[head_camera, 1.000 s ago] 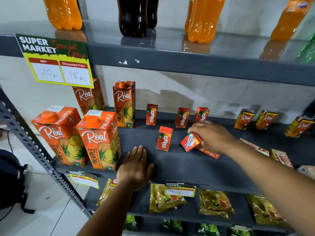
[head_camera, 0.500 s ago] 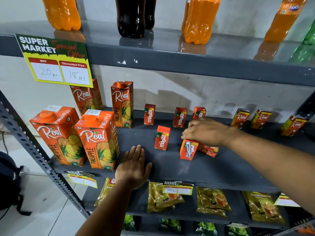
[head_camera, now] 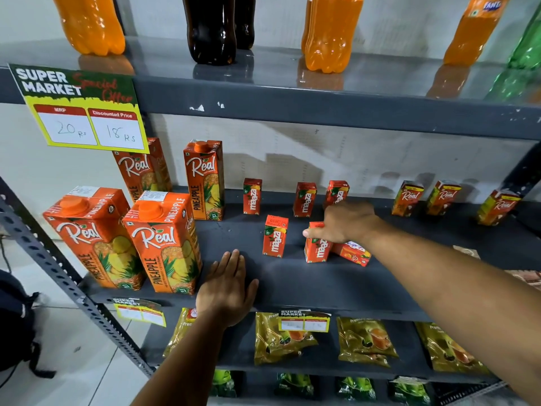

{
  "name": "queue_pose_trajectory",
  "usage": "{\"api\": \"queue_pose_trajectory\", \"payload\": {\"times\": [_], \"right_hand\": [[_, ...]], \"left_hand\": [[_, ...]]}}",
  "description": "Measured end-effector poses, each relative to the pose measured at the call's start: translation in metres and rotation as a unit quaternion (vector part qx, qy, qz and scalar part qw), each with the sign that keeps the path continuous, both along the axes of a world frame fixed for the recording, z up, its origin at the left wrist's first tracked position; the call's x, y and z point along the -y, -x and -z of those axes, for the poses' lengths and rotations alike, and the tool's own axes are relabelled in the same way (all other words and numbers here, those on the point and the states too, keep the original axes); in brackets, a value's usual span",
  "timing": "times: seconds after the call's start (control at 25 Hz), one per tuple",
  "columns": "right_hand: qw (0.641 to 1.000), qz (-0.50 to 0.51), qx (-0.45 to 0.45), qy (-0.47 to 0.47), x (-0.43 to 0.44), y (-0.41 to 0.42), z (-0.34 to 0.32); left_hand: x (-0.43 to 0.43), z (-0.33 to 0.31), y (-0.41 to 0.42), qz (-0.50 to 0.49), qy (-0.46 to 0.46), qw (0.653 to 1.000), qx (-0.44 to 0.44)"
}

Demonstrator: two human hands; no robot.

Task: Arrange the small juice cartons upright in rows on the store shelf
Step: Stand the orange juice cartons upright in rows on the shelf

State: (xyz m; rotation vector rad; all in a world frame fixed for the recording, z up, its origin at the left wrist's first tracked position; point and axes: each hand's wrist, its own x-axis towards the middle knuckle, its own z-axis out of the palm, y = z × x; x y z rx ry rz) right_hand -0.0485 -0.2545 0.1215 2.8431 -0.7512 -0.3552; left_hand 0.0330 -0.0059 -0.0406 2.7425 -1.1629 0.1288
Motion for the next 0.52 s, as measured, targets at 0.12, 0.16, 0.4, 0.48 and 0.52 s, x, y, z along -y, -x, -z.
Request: {"api": "queue_pose_trajectory", "payload": {"times": [0.12,0.16,0.4,0.48,0.52], "right_hand": [[0.988,0.034,0.068,-0.134,0.021,0.007,-0.003],[0.973,0.053,0.114,-0.191,0.033,0.014,-0.002],[0.948,0.173,0.094,-0.250,0.068,0.074,0.077],[0.946,0.156,0.150,-0.242,0.068,0.079,0.091],[0.948,0.145,0.169,-0.227,0.069,0.078,0.090]], "left_hand": [[-0.002,0.000,-0.001,-0.002,0.002,1.000,0.004],[-0.003,-0.001,-0.002,-0.001,0.004,1.000,0.003],[-0.001,0.005,-0.004,0.000,-0.001,1.000,-0.008],[0.001,0.006,-0.002,-0.002,-0.004,1.000,-0.011],[0.001,0.005,-0.002,-0.003,-0.005,1.000,-0.010]]}}
